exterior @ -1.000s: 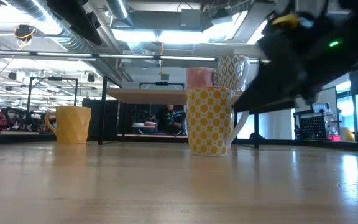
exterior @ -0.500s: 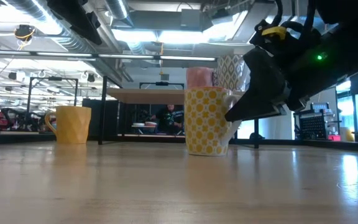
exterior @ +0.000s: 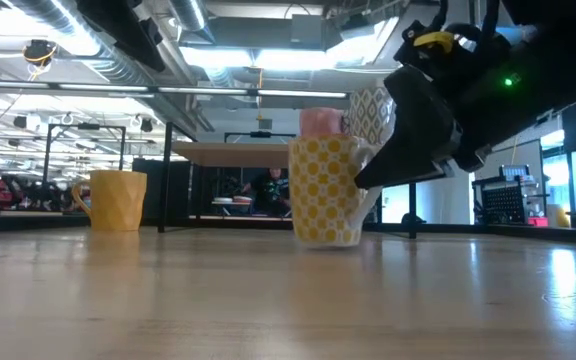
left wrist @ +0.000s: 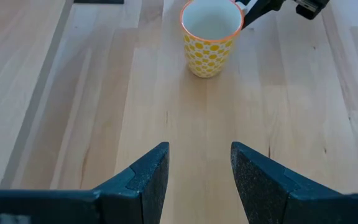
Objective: Place coffee mugs
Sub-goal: Put the yellow patterned mug on the shelf
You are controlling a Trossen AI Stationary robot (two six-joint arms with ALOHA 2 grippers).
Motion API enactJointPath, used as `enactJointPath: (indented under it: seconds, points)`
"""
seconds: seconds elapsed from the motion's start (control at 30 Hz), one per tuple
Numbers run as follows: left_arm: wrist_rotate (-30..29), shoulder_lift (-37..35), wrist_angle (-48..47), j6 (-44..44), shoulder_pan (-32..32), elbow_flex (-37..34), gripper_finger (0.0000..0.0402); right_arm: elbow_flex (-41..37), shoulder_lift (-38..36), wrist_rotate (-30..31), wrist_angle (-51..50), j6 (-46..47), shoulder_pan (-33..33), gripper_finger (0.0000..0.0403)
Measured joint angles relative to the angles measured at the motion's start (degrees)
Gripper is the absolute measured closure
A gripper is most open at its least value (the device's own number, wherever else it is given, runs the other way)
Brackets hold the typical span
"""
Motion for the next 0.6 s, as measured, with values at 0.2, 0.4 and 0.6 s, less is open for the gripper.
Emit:
enactJointPath:
  seconds: [0.2, 0.4, 0.6]
  points:
    - [-0.2, 0.0, 0.1, 0.9, 0.0, 0.0, 0.0234, 2.2, -0.2, 1.7, -0.1, -1.0, -0.8, 0.0364]
    - [-0.2, 0.0, -0.1, 0.6, 0.0, 0.2, 0.0234, 7.8, -1.5, 3.7, -3.2, -5.3, -2.8, 0.0364]
    - [0.3, -2.2, -0.1, 0.8, 0.0, 1.1, 0.0234, 18.3, -2.2, 4.0, -17.4, -6.3, -7.1, 0.0364]
